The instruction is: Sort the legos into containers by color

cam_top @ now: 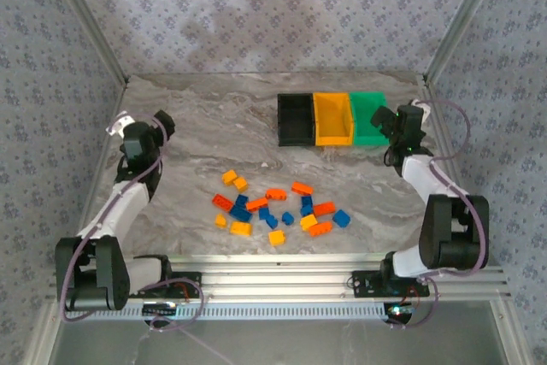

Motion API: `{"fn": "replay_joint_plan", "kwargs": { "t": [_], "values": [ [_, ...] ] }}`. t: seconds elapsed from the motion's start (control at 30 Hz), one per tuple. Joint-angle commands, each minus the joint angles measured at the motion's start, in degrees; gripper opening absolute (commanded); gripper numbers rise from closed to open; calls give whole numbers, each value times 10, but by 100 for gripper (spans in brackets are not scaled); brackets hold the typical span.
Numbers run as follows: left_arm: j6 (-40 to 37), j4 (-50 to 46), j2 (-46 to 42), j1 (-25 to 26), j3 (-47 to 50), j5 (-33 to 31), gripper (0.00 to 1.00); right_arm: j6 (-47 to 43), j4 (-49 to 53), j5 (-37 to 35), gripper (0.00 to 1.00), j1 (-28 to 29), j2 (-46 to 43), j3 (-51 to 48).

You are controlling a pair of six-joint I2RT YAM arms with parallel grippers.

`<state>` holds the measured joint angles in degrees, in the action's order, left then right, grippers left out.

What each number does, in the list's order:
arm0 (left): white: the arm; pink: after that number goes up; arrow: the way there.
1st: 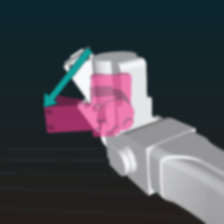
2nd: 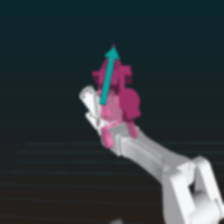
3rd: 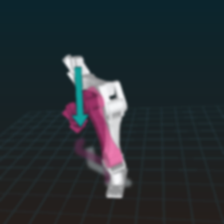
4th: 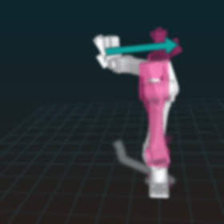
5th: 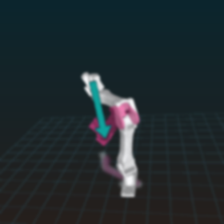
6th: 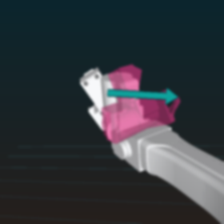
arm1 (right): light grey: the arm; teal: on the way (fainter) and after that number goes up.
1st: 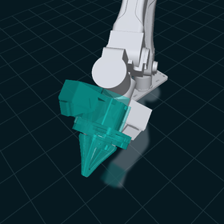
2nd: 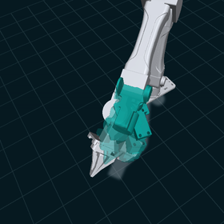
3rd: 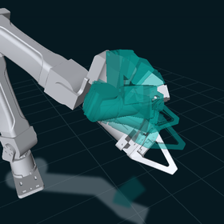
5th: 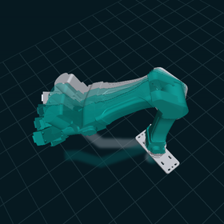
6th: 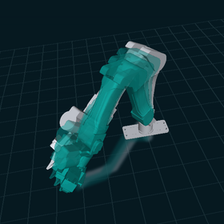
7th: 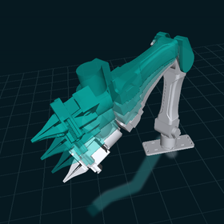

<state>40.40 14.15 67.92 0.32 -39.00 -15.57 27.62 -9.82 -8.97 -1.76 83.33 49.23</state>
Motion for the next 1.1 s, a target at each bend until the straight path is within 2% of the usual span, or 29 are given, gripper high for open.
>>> {"fn": "replay_joint_plan", "kwargs": {
  "t": [0.0, 0.07, 0.13, 0.27, 0.47, 0.6, 0.77, 1.07],
  "values": [
    [127, -59, -5, -3, -7, 41, 100, -17, 58, 90, 100, 30, 35, 49],
    [132, -54, -19, -1, 0, 77, 100, -65, 141, 92, 100, 50, 76, 120],
    [114, -82, -34, 9, -8, 96, 100, -88, 182, 104, 100, 63, 118, 173],
    [75, -151, -70, 47, -16, 97, 99, -92, 206, 77, 96, 74, 181, 239],
    [80, -142, -122, 76, 37, 127, 93, -82, 268, 31, 84, 81, 262, 321],
    [75, -157, -142, 101, 59, 126, 92, -83, 293, 34, 77, 85, 300, 347],
    [72, -175, -155, 112, 76, 128, 91, -87, 302, 43, 63, 91, 322, 358],
    [82, -183, -173, 118, 95, 130, 91, -96, 301, 57, 23, 120, 320, 341]
  ]
}}
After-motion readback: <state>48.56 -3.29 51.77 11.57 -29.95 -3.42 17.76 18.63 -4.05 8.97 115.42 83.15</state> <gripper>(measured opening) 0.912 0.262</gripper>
